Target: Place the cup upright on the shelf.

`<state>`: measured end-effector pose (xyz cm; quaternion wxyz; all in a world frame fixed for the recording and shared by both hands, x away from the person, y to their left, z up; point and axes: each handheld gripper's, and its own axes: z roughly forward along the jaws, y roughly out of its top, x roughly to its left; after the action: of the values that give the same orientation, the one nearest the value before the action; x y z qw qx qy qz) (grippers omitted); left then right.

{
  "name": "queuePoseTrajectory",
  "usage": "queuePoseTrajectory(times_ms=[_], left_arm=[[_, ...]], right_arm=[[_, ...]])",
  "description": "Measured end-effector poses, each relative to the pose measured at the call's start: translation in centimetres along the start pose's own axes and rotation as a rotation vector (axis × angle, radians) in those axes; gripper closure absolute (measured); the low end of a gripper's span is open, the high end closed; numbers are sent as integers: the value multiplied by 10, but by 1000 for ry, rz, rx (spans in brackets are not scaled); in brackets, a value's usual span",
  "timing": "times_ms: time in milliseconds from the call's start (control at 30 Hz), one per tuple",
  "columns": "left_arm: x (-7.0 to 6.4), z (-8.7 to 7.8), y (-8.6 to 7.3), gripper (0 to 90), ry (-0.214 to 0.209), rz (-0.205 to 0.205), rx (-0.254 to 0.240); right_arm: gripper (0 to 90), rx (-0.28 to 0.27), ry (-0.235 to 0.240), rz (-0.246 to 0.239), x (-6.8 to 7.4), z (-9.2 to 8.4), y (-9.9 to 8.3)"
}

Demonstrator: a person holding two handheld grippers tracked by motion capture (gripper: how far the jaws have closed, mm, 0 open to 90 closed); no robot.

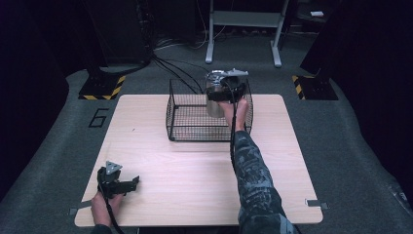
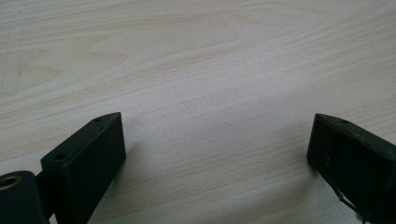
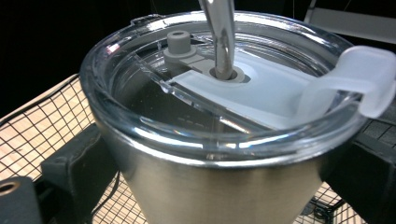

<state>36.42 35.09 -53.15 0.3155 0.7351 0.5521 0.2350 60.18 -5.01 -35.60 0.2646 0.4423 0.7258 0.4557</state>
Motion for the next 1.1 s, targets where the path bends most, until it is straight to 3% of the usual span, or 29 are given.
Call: queuePoseTrajectory(times_ms=[367, 433, 600, 867, 1100], left_arm=[[0, 0, 0, 45, 7, 3, -2], [-1, 1, 0, 45, 9, -12, -19], [0, 0, 0, 45, 7, 6, -5], [0, 1, 0, 45, 7, -6, -12], [-1, 1, 0, 45, 6, -9, -13]], right_arm=[[35, 42, 1, 20, 4, 21, -15], [35, 45, 2, 19, 4, 22, -16], [35, 52, 1, 36, 5, 27, -25], [35, 84, -2, 8, 6, 33, -36], [35, 105, -8, 12, 10, 39, -39]])
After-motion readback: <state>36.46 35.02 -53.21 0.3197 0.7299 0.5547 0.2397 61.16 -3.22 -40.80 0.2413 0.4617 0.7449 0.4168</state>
